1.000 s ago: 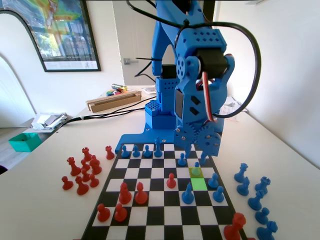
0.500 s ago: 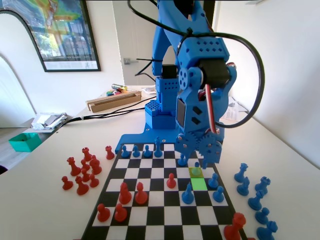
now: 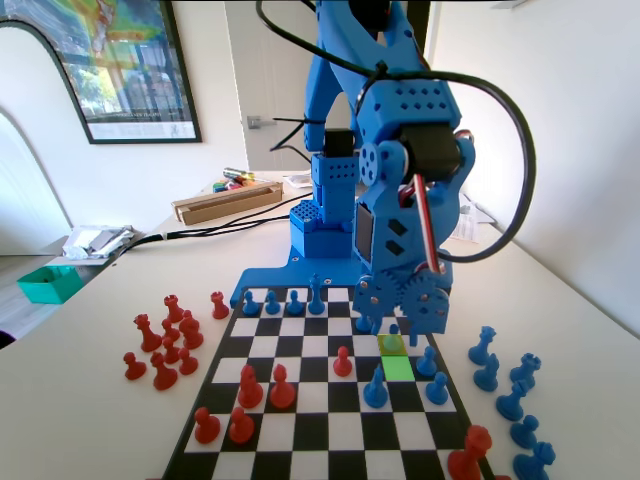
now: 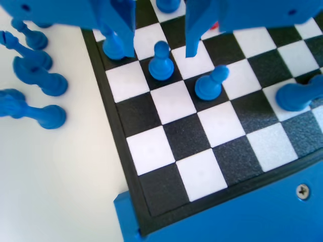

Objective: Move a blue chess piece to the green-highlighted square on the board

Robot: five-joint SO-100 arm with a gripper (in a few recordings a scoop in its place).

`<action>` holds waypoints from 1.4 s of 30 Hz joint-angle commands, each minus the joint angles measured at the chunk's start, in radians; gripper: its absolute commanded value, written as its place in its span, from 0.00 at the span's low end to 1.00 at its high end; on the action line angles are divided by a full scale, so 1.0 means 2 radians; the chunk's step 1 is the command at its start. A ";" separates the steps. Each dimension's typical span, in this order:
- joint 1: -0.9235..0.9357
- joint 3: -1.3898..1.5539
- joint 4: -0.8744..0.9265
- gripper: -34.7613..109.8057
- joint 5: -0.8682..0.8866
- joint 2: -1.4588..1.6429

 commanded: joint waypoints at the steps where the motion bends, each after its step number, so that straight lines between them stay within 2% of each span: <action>1: -0.003 -0.011 0.005 0.35 -0.007 0.013; 24: 0.002 0.005 -0.006 0.34 -0.021 0.002; 31: 0.000 0.001 -0.005 0.25 -0.021 0.002; 42: -0.001 -0.022 0.013 0.25 -0.019 0.013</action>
